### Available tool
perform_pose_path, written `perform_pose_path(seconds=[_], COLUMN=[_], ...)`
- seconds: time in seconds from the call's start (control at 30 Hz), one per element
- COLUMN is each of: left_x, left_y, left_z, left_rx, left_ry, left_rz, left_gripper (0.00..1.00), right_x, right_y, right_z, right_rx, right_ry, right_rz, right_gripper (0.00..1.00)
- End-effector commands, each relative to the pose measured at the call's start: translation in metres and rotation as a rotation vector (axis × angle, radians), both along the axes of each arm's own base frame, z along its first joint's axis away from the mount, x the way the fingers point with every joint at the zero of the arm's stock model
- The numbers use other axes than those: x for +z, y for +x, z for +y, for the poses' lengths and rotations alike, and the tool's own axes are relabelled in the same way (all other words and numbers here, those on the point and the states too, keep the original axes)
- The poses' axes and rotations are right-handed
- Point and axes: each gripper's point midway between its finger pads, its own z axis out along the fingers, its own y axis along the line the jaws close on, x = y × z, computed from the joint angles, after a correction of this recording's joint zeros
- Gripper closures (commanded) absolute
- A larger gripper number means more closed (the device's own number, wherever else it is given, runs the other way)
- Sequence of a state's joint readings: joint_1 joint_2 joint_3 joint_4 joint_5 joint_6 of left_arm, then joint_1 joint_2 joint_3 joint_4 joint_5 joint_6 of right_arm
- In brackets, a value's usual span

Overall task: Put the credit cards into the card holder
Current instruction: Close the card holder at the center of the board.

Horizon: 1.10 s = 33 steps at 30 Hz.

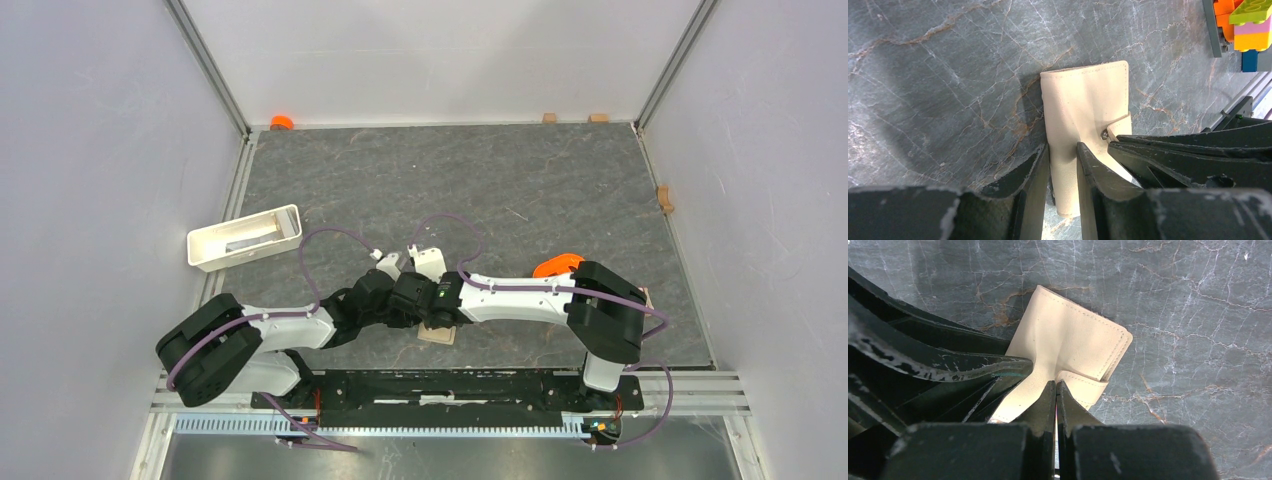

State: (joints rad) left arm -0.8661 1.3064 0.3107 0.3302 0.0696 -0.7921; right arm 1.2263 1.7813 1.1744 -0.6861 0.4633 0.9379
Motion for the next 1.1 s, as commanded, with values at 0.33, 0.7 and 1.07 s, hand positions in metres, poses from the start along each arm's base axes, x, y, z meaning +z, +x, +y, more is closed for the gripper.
perform_pose_path(seconds=[0.33,0.7,1.07], left_x=[-0.028,-0.030,-0.033], left_y=[-0.019,-0.019,-0.020], left_z=[0.027,0.028,0.027], left_rx=[0.005,0.010,0.005], left_ry=[0.075,0.066,0.072], left_rz=[0.073,0.090,0.105], left_gripper=[0.60,0.61,0.63], right_x=[0.002,-0.001,-0.001], right_y=[0.012,0.010,0.008], right_z=[-0.008,-0.009,-0.004], right_rx=[-0.051,-0.056,-0.041], right_ry=[0.008,0.020,0.031], right_rz=[-0.022,-0.006,0.010], right_gripper=[1.00,1.00,1.00])
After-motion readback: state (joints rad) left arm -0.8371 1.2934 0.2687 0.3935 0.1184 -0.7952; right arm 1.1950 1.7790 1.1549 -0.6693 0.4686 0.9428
